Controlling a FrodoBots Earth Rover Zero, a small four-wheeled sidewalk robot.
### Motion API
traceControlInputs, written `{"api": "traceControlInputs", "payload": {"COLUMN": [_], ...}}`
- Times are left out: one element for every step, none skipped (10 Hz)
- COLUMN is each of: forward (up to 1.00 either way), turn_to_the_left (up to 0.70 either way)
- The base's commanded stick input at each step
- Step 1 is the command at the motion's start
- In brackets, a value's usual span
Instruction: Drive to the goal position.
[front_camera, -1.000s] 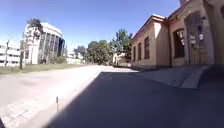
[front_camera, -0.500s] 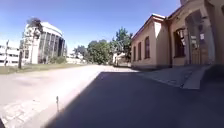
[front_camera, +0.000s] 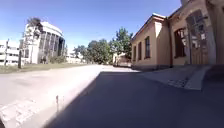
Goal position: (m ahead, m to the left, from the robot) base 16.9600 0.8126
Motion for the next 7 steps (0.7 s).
{"api": "traceControlInputs", "payload": {"forward": [0.15, 0.15, 0.15, 0.15, 0.15, 0.14, 0.14], "turn_to_the_left": [0.00, 0.00, 0.00, 0.00, 0.00, 0.00, 0.00]}}
